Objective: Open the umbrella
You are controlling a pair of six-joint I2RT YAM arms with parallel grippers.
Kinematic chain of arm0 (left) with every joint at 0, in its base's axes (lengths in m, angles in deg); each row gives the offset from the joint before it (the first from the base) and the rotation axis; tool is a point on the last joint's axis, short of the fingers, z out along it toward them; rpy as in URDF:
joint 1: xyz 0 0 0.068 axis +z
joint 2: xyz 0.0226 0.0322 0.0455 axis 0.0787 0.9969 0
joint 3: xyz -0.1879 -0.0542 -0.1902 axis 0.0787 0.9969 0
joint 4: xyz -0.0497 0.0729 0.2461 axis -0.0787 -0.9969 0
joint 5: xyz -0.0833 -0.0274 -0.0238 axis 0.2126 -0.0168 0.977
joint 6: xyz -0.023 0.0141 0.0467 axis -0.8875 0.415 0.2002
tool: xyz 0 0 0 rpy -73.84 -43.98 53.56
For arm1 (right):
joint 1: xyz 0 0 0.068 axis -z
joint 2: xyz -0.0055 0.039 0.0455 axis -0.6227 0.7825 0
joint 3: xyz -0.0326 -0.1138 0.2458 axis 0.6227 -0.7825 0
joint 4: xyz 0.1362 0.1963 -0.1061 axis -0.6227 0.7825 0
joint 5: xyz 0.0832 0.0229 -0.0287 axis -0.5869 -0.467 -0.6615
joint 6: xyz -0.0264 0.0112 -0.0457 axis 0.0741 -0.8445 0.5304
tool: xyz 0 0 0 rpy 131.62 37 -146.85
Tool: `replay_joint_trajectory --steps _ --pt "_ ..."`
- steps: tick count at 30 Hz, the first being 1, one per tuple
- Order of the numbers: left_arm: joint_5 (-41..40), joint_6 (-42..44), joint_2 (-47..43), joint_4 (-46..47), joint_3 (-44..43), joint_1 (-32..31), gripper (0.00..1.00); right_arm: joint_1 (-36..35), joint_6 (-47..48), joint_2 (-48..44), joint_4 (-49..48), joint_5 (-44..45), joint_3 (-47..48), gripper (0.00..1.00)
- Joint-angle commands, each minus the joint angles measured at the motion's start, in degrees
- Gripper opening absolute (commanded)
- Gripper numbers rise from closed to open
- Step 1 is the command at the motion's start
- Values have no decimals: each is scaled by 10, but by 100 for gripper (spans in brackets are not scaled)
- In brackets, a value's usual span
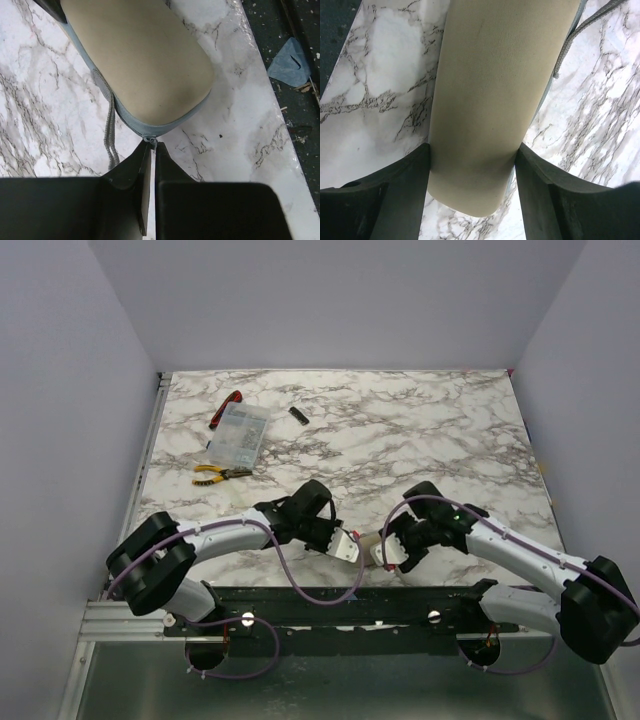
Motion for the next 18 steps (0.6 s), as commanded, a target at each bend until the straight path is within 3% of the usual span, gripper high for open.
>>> replay_joint_trajectory --steps 1,11,18 --pt "36 6 -35 -38 21 -10 0 2 -82 30 73 10 -29 33" --pt "24 -171 -13 4 2 -18 0 5 -274 79 40 9 10 28" --pt "57 -328 3 31 -7 34 0 29 -336 51 35 10 -7 25"
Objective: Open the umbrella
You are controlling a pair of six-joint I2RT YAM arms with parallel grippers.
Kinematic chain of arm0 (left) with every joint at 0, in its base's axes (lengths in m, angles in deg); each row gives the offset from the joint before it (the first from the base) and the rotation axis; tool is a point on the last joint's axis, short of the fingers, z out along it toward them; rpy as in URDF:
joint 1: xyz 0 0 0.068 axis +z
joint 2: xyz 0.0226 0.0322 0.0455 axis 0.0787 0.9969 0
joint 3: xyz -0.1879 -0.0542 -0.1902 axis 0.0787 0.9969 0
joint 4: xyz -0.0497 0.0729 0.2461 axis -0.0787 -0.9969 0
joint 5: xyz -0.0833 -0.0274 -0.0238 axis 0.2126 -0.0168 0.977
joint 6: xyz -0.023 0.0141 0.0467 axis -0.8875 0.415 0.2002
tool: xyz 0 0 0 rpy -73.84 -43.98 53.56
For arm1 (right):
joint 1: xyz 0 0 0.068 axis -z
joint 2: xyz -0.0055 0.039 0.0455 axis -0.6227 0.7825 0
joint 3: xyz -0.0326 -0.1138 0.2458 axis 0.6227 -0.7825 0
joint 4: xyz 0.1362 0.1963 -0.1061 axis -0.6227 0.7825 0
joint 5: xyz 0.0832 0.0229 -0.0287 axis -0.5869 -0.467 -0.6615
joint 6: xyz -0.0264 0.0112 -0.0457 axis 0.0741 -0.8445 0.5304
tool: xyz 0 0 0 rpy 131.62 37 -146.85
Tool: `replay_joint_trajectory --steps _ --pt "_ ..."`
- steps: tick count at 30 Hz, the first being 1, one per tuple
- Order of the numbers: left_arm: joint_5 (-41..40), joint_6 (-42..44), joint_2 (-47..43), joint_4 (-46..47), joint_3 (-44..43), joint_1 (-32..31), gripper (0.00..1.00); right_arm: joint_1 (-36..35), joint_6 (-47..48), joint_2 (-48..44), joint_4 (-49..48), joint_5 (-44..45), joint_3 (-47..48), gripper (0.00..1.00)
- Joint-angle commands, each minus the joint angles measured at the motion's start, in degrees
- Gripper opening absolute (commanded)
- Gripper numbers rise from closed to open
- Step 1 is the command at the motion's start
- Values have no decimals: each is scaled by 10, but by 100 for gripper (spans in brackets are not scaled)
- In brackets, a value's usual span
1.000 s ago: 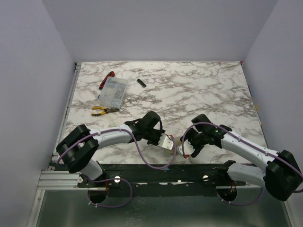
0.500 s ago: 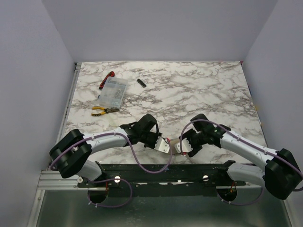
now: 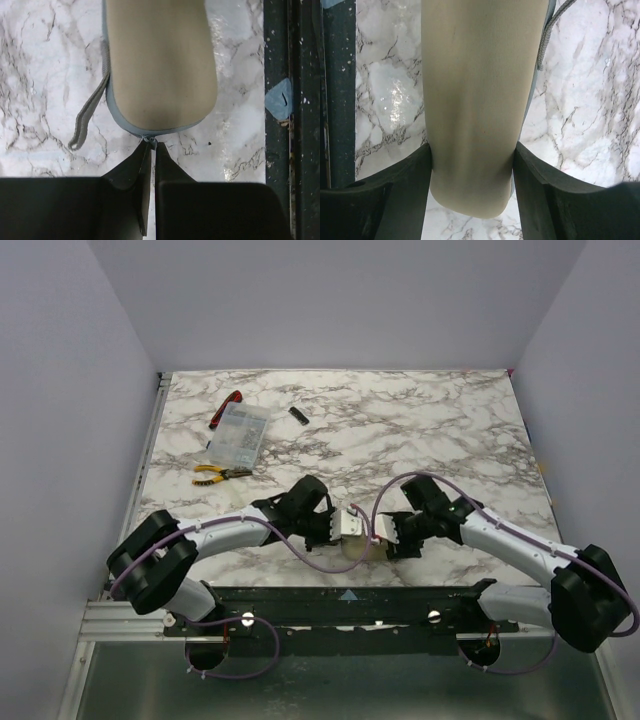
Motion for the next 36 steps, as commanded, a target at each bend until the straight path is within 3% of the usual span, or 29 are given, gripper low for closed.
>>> replay_joint_trajectory --steps 1,4,8,10,15,26,36 --pt "78 -158 14 27 -16 31 0 18 -106 2 48 44 -44 23" --pt "94 -209 25 45 -18 53 0 28 -135 -4 43 50 -47 22" --pt "125 -297 63 64 -40 89 0 38 -232 11 5 72 -35 4" --pt "135 -329 82 74 -49 97 0 39 -270 26 -8 77 -25 0" --pt "152 -375 114 76 -74 98 0 41 -366 53 -29 87 3 0" --pt "177 -420 123 128 -30 114 0 67 -415 75 -62 120 18 0" --pt "188 -473 207 120 -123 114 0 70 -515 126 -103 119 97 0"
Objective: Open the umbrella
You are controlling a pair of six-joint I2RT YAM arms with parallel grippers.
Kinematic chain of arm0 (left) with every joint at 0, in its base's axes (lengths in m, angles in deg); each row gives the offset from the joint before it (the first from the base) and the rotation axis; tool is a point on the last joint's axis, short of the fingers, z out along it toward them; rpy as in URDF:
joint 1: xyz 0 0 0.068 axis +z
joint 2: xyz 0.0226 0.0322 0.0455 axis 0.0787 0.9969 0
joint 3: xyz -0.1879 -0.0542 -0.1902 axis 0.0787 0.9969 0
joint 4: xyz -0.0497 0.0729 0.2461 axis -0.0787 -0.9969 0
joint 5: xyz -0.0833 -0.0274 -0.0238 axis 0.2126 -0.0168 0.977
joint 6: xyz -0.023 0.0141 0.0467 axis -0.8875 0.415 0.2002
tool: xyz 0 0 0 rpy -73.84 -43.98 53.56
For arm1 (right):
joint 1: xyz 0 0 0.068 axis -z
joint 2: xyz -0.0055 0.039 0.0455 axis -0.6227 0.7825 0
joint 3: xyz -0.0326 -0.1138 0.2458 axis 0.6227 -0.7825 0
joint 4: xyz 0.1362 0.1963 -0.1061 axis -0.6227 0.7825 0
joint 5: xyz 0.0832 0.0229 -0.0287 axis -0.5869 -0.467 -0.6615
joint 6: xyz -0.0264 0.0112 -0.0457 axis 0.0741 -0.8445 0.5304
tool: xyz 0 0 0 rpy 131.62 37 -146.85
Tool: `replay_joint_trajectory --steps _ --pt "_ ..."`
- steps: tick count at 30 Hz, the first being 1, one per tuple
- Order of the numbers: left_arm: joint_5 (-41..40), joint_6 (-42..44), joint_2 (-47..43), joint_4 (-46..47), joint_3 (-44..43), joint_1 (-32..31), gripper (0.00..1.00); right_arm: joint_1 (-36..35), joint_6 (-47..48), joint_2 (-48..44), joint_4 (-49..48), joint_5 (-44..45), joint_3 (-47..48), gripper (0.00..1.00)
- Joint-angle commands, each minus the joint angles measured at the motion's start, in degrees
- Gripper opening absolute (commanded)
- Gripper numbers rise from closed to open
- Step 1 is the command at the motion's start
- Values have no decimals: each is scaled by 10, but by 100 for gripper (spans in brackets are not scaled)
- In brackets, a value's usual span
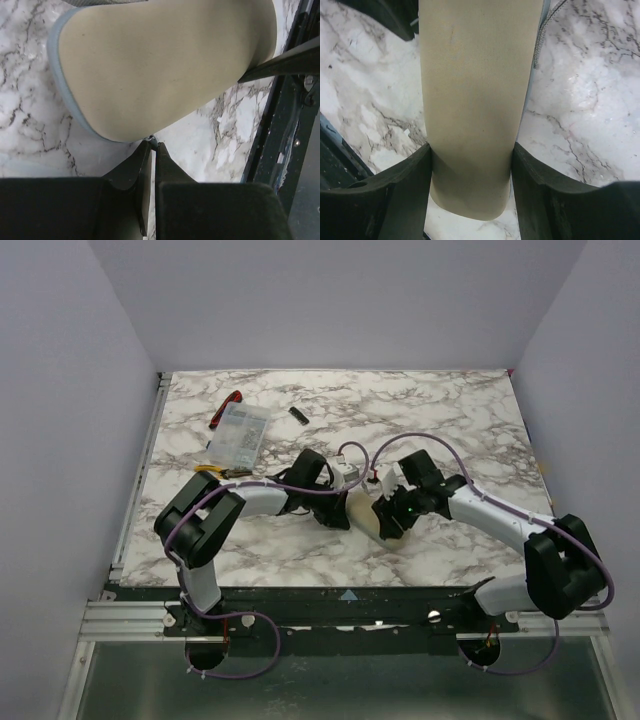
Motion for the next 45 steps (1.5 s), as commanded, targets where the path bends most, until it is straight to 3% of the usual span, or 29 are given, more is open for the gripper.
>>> replay_joint_trajectory --steps 1,9,18,24,31,42,43,45 --pt "62 -43 20 5 -33 -5 0 16 -78 35 -41 75 32 0" --pt "15 -35 -21 50 16 6 0 23 -168 81 -51 62 72 0" --pt "38 -55 13 48 -6 5 0 39 -315 104 -78 55 53 0" --pt "41 -60 17 51 -5 -2 0 56 -390 117 -96 128 56 0" --pt "49 -66 22 55 0 -17 0 60 -487 148 -82 282 92 0" --pt "51 -71 20 60 9 -42 0 85 -568 151 -58 246 95 0" --pt "51 -67 19 55 6 -39 0 86 -565 149 -60 237 92 6" --pt "56 -67 7 59 12 -25 2 90 -551 139 -65 211 87 30"
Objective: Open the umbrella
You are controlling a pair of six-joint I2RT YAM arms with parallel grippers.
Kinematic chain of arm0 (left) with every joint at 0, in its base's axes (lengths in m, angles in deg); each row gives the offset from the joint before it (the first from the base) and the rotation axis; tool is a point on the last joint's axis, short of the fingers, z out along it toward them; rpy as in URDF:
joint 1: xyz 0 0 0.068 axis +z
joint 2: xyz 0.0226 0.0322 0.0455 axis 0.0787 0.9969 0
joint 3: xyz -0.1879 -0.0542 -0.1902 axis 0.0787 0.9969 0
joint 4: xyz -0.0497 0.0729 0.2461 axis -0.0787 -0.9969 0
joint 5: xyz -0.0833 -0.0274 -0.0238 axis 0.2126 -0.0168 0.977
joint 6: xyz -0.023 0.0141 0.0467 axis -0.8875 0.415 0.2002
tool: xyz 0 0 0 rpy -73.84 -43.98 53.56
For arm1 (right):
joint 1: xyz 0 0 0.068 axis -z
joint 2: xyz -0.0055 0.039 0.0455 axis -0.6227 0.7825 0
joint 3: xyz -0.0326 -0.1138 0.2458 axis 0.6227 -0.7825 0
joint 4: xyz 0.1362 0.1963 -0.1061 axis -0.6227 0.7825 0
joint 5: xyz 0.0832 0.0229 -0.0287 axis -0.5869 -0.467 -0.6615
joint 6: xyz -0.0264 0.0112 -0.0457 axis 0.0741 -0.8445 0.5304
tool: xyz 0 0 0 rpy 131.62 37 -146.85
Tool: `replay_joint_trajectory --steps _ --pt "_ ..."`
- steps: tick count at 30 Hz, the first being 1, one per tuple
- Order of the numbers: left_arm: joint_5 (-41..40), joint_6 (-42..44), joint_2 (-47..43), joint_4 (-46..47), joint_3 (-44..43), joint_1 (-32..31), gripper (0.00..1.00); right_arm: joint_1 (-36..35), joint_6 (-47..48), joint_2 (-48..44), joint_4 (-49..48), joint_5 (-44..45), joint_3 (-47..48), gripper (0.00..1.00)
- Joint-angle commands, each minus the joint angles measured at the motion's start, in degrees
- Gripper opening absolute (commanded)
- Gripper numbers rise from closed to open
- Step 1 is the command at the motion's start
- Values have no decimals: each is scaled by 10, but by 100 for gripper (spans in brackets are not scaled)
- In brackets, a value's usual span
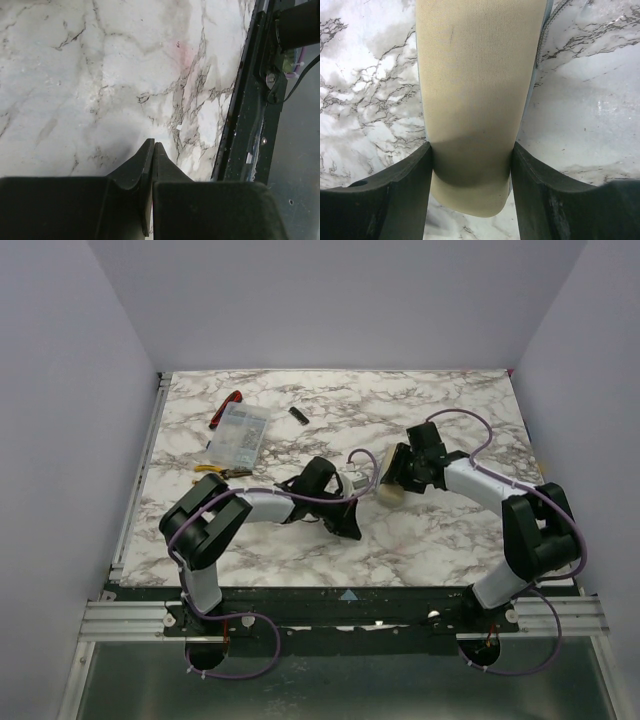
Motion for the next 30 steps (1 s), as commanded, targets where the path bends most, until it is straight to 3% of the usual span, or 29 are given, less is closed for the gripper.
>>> replay_joint_trajectory --steps 1,3,7,10,11,12,14,18,23,25,30 --pt "26 -2 -17 3 15 26 9 10 10 0 30 -13 -20 40" --pt "26 0 -41 6 26 43 26 17 33 -19 30 -36 -24 53" --pt "16 34 -101 -9 45 63 44 40 122 -84 33 -81 -27 80" --pt "0 83 -147 -51 43 65 59 58 245 -142 41 -128 -19 99" --pt "-11 98 -163 -61 43 67 68 65 285 -157 47 -148 -13 100" --pt "-24 108 -177 -73 41 68 84 72 341 -164 57 -182 -3 100" --pt "-49 134 -195 -102 30 70 98 83 464 -170 96 -244 23 100" --pt "-79 205 -241 -122 42 77 98 96 779 -147 223 -353 76 100" --pt "-125 269 -329 -25 117 80 98 96 1169 -78 326 -355 110 96" --pt "-119 296 -359 9 142 80 98 97 1264 -51 327 -362 120 96" --pt "-70 363 -372 -125 102 89 98 97 1481 38 368 -397 185 96"
